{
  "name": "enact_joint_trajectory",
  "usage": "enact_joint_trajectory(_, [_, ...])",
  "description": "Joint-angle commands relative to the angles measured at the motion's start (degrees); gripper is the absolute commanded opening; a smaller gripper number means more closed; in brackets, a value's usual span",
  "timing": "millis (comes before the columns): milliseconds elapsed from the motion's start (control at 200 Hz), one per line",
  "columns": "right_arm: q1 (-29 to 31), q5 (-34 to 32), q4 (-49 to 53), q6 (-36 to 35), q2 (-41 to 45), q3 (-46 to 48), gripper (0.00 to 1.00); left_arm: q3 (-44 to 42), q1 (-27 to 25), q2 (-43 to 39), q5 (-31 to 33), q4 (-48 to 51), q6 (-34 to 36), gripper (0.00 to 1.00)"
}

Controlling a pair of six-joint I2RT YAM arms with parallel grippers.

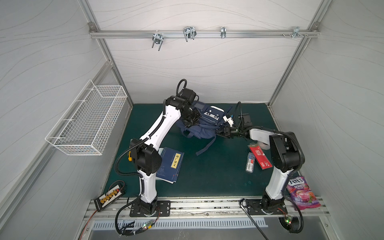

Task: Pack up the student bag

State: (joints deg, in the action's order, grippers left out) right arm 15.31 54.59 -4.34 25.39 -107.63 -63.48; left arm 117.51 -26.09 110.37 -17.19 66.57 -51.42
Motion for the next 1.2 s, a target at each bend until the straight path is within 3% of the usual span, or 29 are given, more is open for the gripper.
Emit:
enact_joint_trajectory(0, [0.3, 0.2, -4.1, 0.9, 0.0, -0.3, 0.22, 2.7, -0.2, -2.4, -2.7, -1.0, 0.3, 0.0])
enact_joint_trajectory(245, [0.3, -1.5, -1.1, -1.4, 4.1, 3.8, 0.0, 3.3, 0.3, -2.4, -1.6, -1.0, 0.8, 0.0])
enact_joint_trajectory(510, [1.4, -12.0, 10.4, -4.2, 15.4, 7.8, 0.0, -1.7, 0.4, -3.5, 1.7, -4.1, 1.3, 0.0])
enact_joint_trajectory(625, [5.1, -15.3, 17.0, -5.6, 18.4, 7.9, 0.0, -7.9, 0.4, -4.5, 1.1, -10.7, -0.2, 0.0])
enact_joint_trajectory(825, [16.7, -21.7, 25.5, -5.9, 21.7, 6.4, 0.0, -20.1, -0.6, -6.0, -1.8, -23.6, -4.1, 0.0])
enact_joint_trajectory(1021, [22.8, -25.5, 33.8, -3.4, 14.7, -2.2, 0.0, -28.8, -3.3, -5.2, -6.9, -36.6, -9.2, 0.0])
enact_joint_trajectory(1111, [22.7, -26.6, 38.1, -4.0, 12.8, -5.1, 0.0, -31.3, -0.7, -5.9, -7.9, -35.9, -9.4, 0.37])
enact_joint_trajectory(1196, [22.6, -29.6, 43.8, -4.4, 13.3, -7.3, 0.0, -35.3, 3.9, -9.8, -6.8, -33.9, -7.4, 0.8])
